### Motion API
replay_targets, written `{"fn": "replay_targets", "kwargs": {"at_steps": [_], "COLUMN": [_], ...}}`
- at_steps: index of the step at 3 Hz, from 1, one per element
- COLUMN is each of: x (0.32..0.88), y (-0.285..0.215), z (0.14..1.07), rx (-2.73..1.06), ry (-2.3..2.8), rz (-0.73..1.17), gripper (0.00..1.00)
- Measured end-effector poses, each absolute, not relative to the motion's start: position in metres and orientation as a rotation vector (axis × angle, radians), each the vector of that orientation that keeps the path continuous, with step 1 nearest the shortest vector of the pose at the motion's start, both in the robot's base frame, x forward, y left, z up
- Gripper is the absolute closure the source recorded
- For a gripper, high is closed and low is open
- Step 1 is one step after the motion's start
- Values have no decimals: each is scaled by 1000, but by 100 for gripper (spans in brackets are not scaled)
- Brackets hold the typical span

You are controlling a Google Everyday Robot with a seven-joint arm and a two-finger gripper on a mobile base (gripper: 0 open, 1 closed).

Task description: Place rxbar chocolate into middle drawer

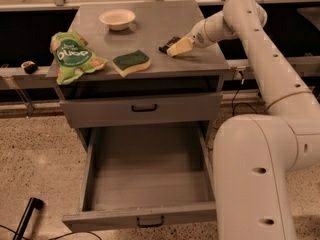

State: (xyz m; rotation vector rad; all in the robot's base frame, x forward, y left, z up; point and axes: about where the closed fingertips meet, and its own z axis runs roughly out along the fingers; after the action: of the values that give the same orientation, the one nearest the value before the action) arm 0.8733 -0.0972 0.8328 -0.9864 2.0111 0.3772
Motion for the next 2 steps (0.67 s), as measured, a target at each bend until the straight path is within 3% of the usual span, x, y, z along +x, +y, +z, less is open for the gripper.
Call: {"fn": "replay_targets", "kwargs": {"at_steps": [1,2], "x": [873,875], "y": [-97,-106], "z": [836,853], "rx": [-986,-938], "ry": [2010,1862], "rz": [378,459], "gripper": [90,100]}}
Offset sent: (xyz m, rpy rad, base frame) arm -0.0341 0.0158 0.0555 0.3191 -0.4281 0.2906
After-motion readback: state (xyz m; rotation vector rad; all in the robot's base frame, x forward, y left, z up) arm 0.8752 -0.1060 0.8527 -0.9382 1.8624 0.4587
